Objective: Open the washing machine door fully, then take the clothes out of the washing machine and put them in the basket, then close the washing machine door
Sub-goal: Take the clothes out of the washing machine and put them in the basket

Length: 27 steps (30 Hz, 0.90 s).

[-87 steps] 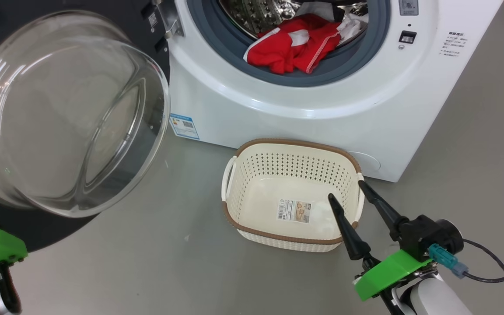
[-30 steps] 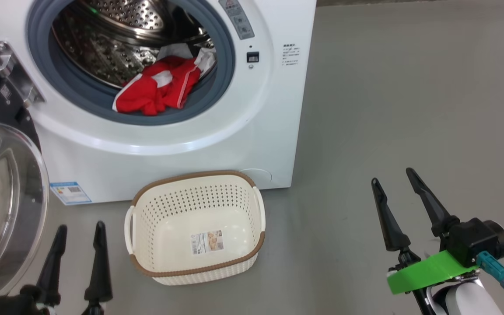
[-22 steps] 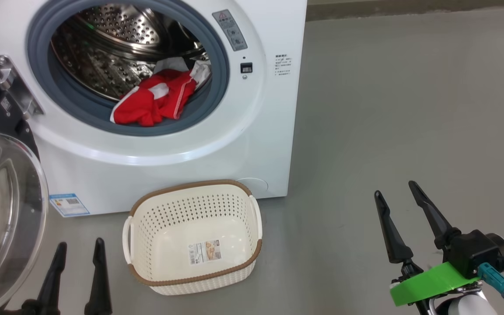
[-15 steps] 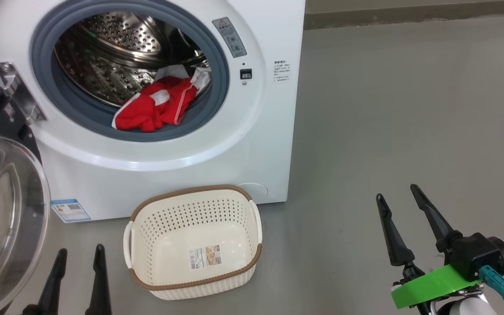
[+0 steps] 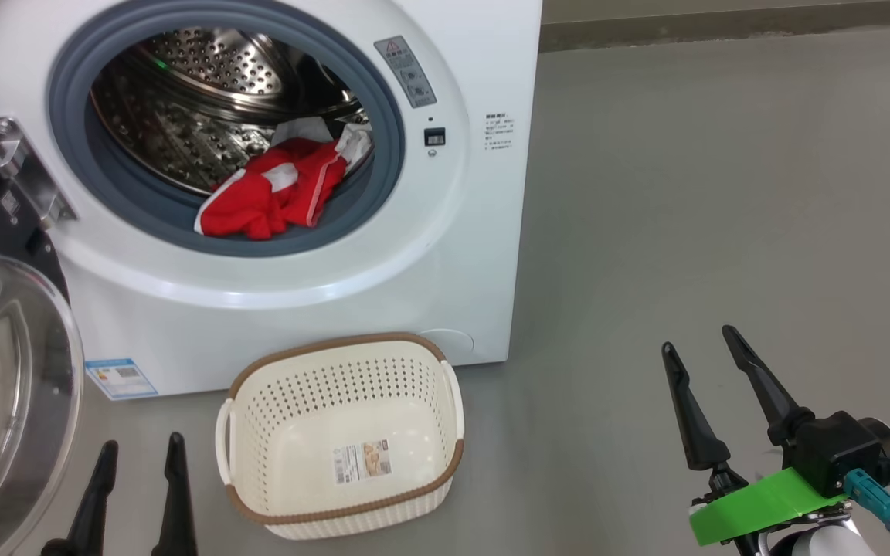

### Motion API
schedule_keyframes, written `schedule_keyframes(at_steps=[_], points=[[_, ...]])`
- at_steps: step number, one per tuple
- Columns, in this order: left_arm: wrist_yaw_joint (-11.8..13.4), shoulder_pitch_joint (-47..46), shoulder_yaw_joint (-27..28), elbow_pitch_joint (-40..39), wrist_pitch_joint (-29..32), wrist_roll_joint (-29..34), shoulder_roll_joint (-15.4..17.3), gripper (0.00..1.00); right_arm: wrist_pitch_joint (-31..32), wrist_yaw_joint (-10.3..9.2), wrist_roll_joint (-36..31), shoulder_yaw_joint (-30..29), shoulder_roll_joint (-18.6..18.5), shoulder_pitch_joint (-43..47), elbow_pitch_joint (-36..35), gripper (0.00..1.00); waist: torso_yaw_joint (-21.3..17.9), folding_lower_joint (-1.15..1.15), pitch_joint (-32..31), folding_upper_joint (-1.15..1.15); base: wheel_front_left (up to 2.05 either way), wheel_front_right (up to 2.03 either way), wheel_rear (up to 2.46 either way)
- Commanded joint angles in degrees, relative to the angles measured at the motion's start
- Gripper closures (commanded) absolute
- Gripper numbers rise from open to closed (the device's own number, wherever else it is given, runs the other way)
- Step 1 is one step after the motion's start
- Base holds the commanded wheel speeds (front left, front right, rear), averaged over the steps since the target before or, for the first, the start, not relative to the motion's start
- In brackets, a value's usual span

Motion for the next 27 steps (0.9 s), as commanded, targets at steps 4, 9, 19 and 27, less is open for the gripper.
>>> schedule_keyframes(at_steps=[4,9,19,27], points=[[0.94,-1.53,1.53,-1.44,-0.5,1.36,1.13,0.0,-0.37,0.26,-0.36,1.62,-0.08,-0.74,-0.9,0.0,0.09,0.0,-0.05,0.0,1.65,-1.65,0.0],[0.98,-1.57,1.19,-1.78,-0.58,1.55,0.7,0.0,-0.37,0.26,-0.17,1.81,-0.08,-0.77,-0.45,0.0,0.35,0.0,-0.41,0.0,1.22,-1.22,0.0],[1.33,-1.56,1.0,-2.55,-0.64,1.66,0.19,0.0,-0.37,0.26,0.16,2.17,-0.08,-1.1,-0.28,0.0,1.12,0.0,-0.24,0.0,0.28,-0.28,0.0],[1.55,-1.76,0.84,-2.75,-0.66,1.77,0.18,0.0,-0.37,0.26,0.42,2.49,-0.08,-1.2,-0.45,0.0,1.32,0.0,0.15,0.0,0.0,0.0,0.0]])
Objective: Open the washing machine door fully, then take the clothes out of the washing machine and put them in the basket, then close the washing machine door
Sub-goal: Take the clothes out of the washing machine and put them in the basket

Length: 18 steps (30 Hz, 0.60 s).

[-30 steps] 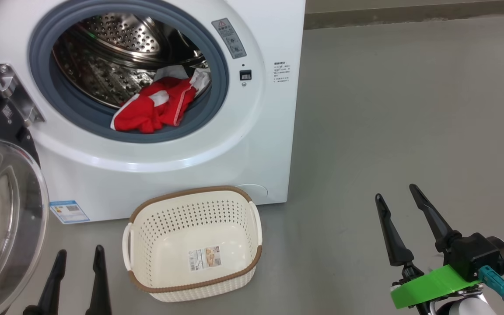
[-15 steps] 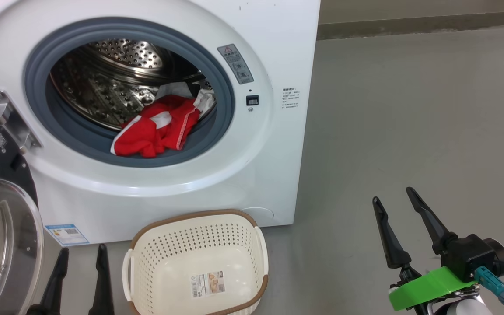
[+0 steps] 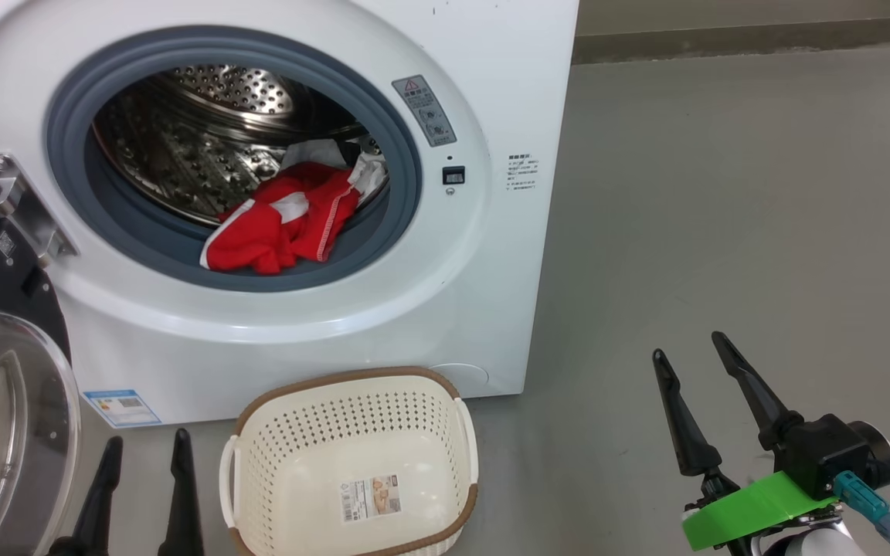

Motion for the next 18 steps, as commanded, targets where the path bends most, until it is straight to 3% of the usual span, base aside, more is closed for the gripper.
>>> schedule_keyframes(at_steps=[1,18], points=[[0.45,-1.77,1.75,-1.7,-0.66,0.53,0.48,0.0,-0.37,0.26,0.23,1.42,-0.1,-1.17,-1.38,0.0,0.01,0.0,0.04,0.0,0.0,0.0,0.0],[0.81,-4.99,1.16,-1.64,-0.67,-0.57,-0.03,0.0,-0.37,0.26,-0.78,1.02,-0.1,-2.03,-2.5,0.0,1.84,0.0,4.05,0.0,0.0,0.0,0.0]])
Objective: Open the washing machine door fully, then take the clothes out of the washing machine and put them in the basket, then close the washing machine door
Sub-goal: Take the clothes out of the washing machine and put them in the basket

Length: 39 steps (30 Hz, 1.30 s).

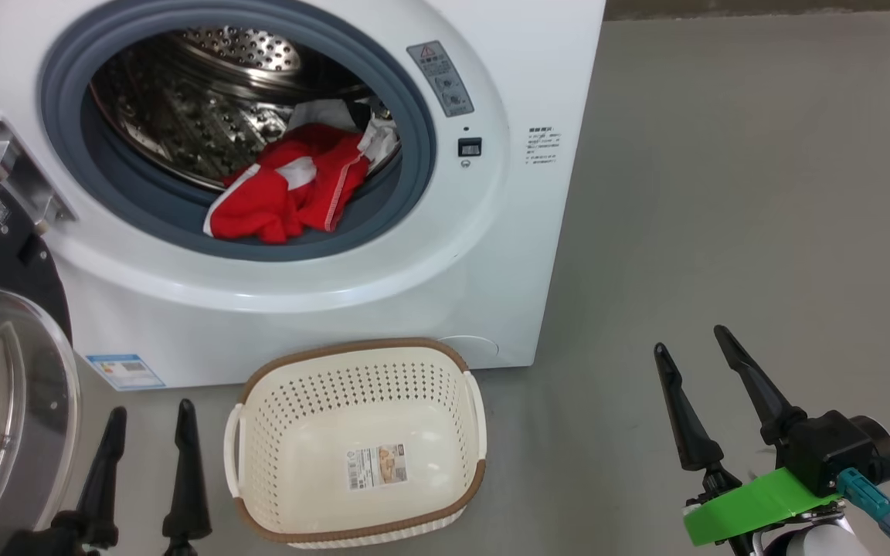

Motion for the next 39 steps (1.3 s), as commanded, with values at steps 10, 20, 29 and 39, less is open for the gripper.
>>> schedule_keyframes(at_steps=[10,20,29,39], points=[[0.66,-6.81,0.62,0.56,-0.63,-0.14,0.11,0.0,-0.37,0.26,-0.55,1.85,-0.1,-2.88,-2.21,0.0,1.17,0.0,2.79,0.0,0.0,0.0,0.0],[-0.39,-17.77,-0.86,4.28,-0.6,0.57,1.46,0.0,-0.37,0.26,-1.39,2.31,-0.1,-5.26,-3.03,0.0,1.82,0.0,9.1,0.0,0.0,0.0,0.0],[-0.62,-28.42,-2.12,9.45,0.24,1.72,2.82,0.0,-0.37,0.26,-1.63,2.72,-0.1,-7.77,-4.0,0.0,1.49,0.0,14.95,0.0,0.0,0.0,0.0],[-2.93,-39.64,-2.78,16.59,0.53,0.05,3.1,0.0,-0.37,0.26,-1.9,2.6,-0.1,-10.41,-4.91,0.0,1.08,0.0,20.18,0.0,0.0,0.0,0.0]])
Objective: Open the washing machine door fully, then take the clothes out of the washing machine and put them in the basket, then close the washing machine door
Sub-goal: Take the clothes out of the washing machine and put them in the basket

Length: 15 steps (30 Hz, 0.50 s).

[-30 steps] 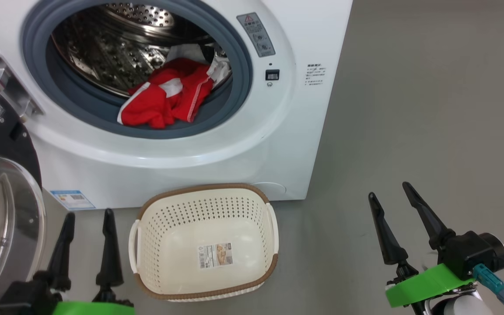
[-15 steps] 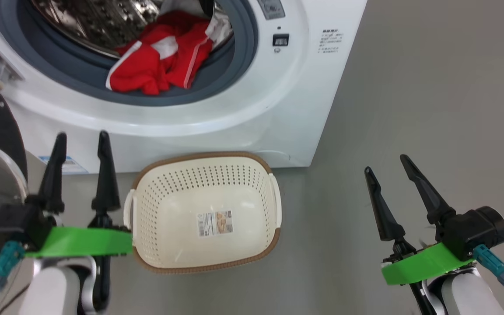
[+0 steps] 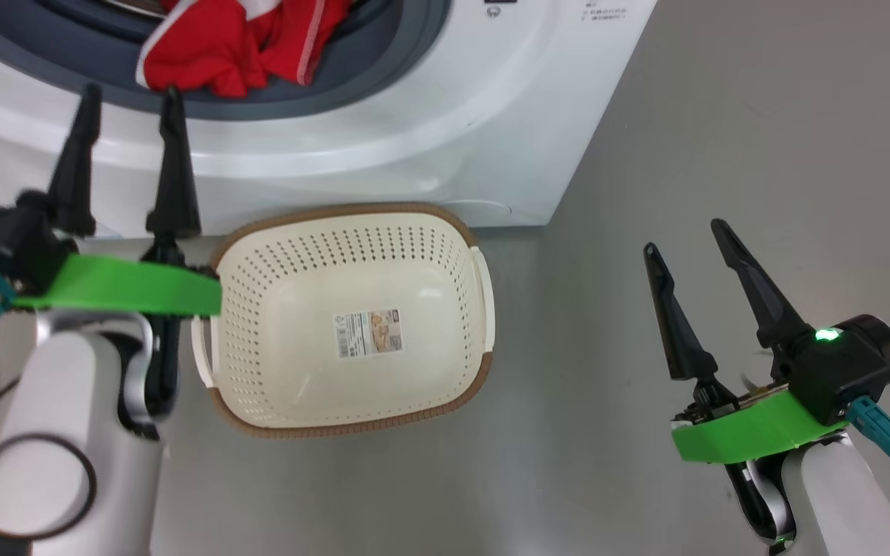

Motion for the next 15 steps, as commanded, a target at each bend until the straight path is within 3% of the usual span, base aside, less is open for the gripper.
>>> schedule_keyframes(at_steps=[1,15], points=[[-0.3,-2.08,1.84,-0.51,-0.12,-0.34,2.03,0.0,-0.36,0.26,-0.9,1.42,0.01,-1.11,-1.72,0.0,-0.4,0.0,2.1,0.0,0.0,0.0,0.0],[-2.38,-19.29,1.23,12.61,0.65,-1.86,3.04,0.0,-0.36,0.26,-0.04,2.0,0.01,-4.27,-2.47,0.0,-2.51,0.0,9.16,0.0,0.0,0.0,0.0]])
